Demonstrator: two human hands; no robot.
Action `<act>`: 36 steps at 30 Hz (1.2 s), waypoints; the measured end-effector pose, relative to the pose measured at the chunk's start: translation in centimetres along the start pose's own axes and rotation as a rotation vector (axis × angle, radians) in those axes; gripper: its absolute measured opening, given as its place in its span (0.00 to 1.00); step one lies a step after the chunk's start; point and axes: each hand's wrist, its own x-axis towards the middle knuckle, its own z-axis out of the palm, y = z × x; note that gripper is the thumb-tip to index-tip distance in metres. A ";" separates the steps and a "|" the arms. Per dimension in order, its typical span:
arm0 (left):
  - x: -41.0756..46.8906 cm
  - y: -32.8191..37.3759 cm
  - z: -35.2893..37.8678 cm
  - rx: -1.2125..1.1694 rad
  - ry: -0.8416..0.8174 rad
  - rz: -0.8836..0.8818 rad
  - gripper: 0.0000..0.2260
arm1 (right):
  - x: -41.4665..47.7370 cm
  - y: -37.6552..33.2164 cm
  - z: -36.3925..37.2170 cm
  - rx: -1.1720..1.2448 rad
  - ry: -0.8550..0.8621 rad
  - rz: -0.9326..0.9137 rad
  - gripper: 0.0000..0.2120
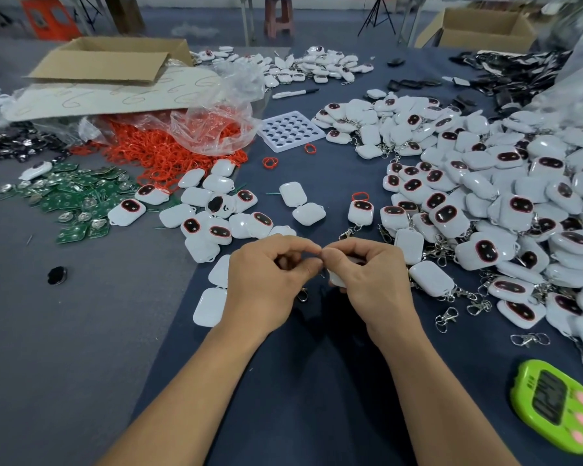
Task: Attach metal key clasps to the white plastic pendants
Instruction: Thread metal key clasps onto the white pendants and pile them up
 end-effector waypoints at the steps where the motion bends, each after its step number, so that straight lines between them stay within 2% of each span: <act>1: 0.0 0.0 0.0 0.000 0.005 -0.008 0.17 | 0.0 0.0 0.0 -0.013 -0.012 -0.004 0.09; 4: 0.0 -0.2 0.1 0.003 0.035 -0.047 0.14 | 0.0 0.0 0.0 -0.027 -0.049 -0.015 0.10; 9: 0.0 0.2 0.0 0.049 0.029 -0.059 0.04 | -0.1 -0.2 -0.5 0.071 -0.136 0.001 0.06; 12: -0.1 0.2 -0.1 0.006 0.039 -0.061 0.03 | -0.1 -0.2 -0.7 0.146 -0.103 0.015 0.08; 17: 0.1 0.1 -0.2 -0.074 0.017 -0.072 0.07 | -0.3 0.0 0.0 -0.030 -0.034 -0.018 0.05; 22: 0.1 0.2 -0.2 -0.097 -0.024 -0.079 0.05 | -0.5 -0.2 0.1 -0.035 0.035 -0.042 0.06; 29: 0.0 0.4 -0.3 -0.131 -0.026 -0.088 0.07 | -0.3 -0.4 0.0 -0.012 0.066 -0.051 0.12; 36: -0.3 0.5 -0.2 -0.099 -0.042 -0.091 0.07 | -0.3 -0.3 0.0 -0.043 0.016 -0.026 0.11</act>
